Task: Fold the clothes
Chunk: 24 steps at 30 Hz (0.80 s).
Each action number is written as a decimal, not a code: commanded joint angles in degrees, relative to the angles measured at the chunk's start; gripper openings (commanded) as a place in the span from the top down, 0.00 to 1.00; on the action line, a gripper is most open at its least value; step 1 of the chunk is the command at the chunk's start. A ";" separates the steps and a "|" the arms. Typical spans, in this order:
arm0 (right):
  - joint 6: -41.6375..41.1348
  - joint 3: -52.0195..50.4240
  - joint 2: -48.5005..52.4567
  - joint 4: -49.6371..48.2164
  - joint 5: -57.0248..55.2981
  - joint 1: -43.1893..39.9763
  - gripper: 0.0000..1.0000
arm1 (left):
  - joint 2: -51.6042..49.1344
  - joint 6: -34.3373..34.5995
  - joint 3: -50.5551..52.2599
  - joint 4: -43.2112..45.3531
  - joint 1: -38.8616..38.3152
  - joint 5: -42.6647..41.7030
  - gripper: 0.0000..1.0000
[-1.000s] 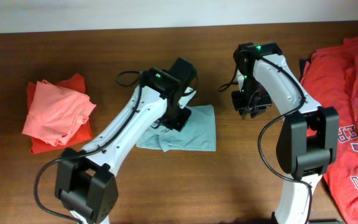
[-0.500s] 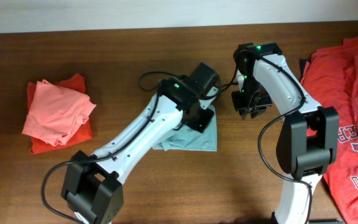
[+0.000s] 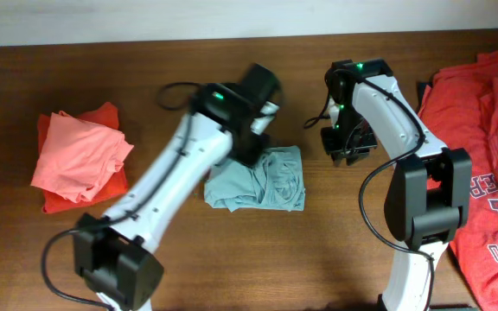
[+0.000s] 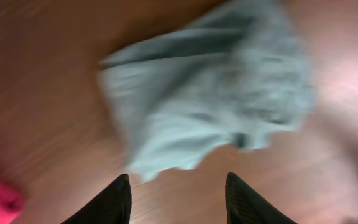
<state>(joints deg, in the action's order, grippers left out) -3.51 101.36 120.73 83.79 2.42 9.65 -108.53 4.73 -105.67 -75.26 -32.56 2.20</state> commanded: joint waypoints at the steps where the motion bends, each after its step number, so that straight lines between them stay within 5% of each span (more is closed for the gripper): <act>1: 9.68 0.52 -1.29 0.24 18.01 -0.22 0.69 | 0.94 5.31 1.05 -0.17 6.99 1.55 0.51; 5: 18.08 0.59 -1.75 -0.04 34.07 1.75 0.61 | 0.13 5.33 5.42 2.36 12.41 -3.28 0.51; 12: 10.08 0.13 -1.14 -6.36 26.47 9.70 0.60 | -0.07 5.25 11.13 5.40 15.76 -5.66 0.51; 14: 7.23 0.11 -1.09 -8.37 23.85 12.46 0.51 | -0.04 4.59 11.15 5.25 15.85 -5.66 0.51; 24: 1.22 -0.09 -0.96 -11.28 16.37 16.39 0.43 | -0.04 4.44 11.15 4.48 15.85 -6.05 0.51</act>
<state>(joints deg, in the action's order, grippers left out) 0.67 101.36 120.70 72.90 23.09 25.50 -108.55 9.28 -94.80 -70.39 -16.99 -2.87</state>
